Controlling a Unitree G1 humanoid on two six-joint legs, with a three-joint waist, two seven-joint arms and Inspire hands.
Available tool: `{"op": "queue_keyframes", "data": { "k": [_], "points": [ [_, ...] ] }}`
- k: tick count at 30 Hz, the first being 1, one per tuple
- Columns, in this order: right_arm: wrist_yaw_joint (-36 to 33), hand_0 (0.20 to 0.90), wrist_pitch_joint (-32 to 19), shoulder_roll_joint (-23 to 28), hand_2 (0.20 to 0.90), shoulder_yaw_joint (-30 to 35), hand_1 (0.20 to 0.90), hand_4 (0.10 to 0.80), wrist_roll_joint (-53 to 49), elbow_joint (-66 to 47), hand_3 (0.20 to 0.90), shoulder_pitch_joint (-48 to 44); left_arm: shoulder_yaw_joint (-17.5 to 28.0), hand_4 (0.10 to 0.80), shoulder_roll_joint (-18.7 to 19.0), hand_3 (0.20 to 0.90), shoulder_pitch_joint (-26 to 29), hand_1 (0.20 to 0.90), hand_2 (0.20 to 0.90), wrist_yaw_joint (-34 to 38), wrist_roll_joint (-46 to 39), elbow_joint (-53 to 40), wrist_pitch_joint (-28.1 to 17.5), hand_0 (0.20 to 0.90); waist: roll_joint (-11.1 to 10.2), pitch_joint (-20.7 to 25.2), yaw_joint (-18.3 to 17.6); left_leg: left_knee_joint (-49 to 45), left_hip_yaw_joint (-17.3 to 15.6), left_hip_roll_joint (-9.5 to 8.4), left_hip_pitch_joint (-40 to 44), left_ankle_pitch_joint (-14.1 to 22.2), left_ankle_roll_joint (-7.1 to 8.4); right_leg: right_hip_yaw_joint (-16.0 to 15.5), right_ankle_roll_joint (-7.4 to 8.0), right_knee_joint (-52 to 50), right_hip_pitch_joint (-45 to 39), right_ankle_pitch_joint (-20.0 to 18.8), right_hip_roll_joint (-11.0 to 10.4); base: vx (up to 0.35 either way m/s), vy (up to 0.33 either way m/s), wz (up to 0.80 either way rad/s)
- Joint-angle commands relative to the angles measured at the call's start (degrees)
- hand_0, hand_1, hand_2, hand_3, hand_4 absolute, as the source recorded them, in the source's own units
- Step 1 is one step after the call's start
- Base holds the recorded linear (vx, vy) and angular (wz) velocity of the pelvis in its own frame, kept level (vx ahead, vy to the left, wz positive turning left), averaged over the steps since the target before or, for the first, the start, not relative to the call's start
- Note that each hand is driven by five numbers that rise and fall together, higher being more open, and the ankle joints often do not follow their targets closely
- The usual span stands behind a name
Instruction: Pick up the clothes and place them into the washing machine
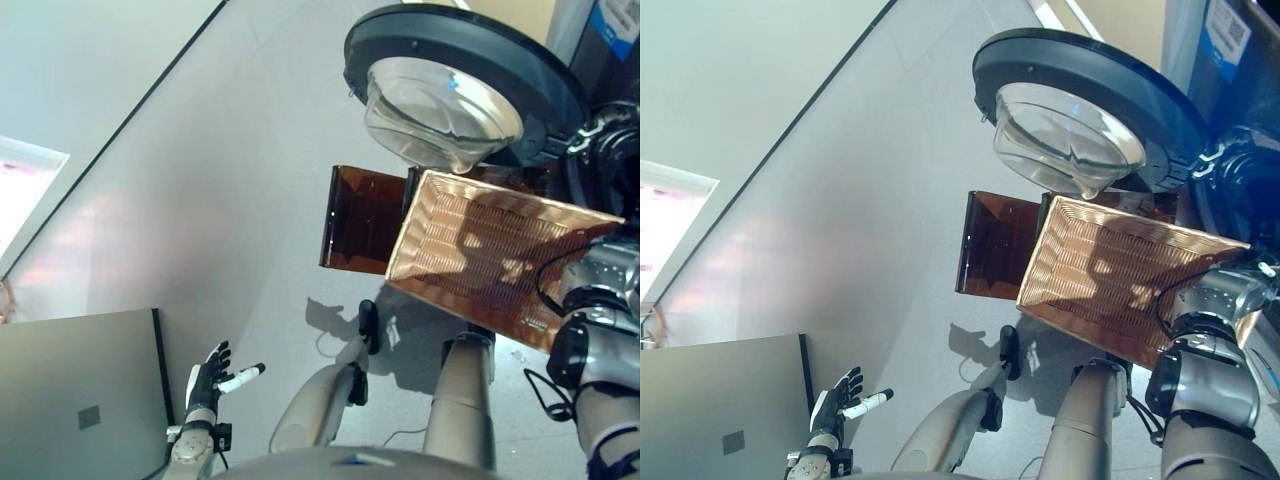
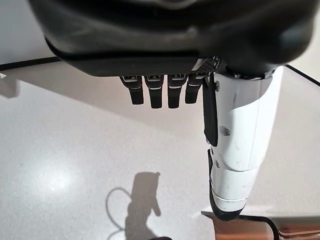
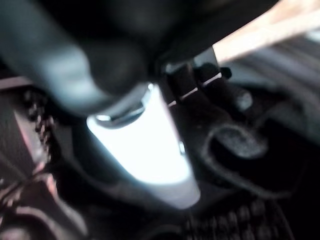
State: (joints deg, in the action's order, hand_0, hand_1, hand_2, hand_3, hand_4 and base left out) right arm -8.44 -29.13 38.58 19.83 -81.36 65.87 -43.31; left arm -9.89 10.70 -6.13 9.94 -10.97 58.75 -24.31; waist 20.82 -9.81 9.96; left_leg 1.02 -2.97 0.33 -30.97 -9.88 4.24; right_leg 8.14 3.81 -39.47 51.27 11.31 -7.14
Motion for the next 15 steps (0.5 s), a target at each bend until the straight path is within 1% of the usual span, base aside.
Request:
{"op": "queue_keyframes", "data": {
  "k": [1,5,7,8,11,15],
  "points": [
    [3.94,0.200,-4.55,0.78,0.200,-1.75,0.200,0.300,2.47,-4.43,0.200,0.86,4.60,0.800,5.69,0.900,0.94,0.900,0.900,2.77,-2.51,3.20,-1.50,0.900,-2.98,3.70,0.71,2.01,-0.74,-2.09,-0.67,-0.13,-1.21,-0.57,-1.69,14.38,-5.91,-6.99,0.57,0.000,0.000,0.00],
    [2.61,0.200,-4.86,1.75,0.200,-1.10,0.200,0.300,2.81,-2.94,0.200,0.55,4.97,0.800,5.85,0.900,1.45,0.900,0.900,2.76,-2.78,3.11,-1.61,0.900,-3.70,4.11,0.51,1.79,-0.53,-2.05,-0.34,0.09,-1.20,-0.57,-1.68,14.66,-6.35,-6.91,0.54,-0.007,-0.005,0.03],
    [-0.38,0.200,-6.49,3.25,0.200,-0.08,0.200,0.300,4.04,-2.80,0.200,-0.44,4.85,0.800,6.01,0.900,1.52,0.900,0.900,3.25,-2.77,3.11,-1.77,0.900,-3.63,4.35,0.46,1.86,-0.50,-2.14,-0.08,0.12,-1.26,-0.61,-1.69,14.55,-6.50,-6.78,0.51,0.012,0.014,0.05],
    [-2.33,0.200,-7.49,4.15,0.200,0.99,0.200,0.300,4.45,-2.48,0.200,-0.91,4.70,0.800,6.08,0.900,1.34,0.900,0.900,3.59,-2.61,3.15,-1.79,0.900,-3.64,4.50,0.22,2.01,-0.40,-2.39,0.29,0.44,-1.29,-0.66,-1.65,14.49,-6.94,-6.12,0.29,0.006,0.016,0.04],
    [-7.67,0.200,-8.56,6.14,0.200,2.61,0.200,0.300,6.77,-1.11,0.200,-2.50,4.06,0.800,6.45,0.900,1.47,0.900,0.900,5.09,-1.39,3.44,-1.60,0.900,-3.15,4.88,0.41,2.11,-0.41,-2.26,-0.12,0.08,-1.33,-0.66,-1.67,14.79,-6.58,-6.63,0.54,0.000,0.000,0.00],
    [-10.94,0.200,-11.27,6.90,0.200,5.05,0.200,0.300,5.69,-0.82,0.200,-3.06,3.41,0.800,6.16,0.900,1.12,0.900,0.900,6.11,-0.76,4.08,-1.51,0.900,-2.35,5.36,0.56,2.56,-0.41,-2.32,-0.13,-0.04,-1.37,-0.23,-1.74,14.79,-6.25,-6.55,0.68,0.010,0.009,-0.03]
  ]
}}
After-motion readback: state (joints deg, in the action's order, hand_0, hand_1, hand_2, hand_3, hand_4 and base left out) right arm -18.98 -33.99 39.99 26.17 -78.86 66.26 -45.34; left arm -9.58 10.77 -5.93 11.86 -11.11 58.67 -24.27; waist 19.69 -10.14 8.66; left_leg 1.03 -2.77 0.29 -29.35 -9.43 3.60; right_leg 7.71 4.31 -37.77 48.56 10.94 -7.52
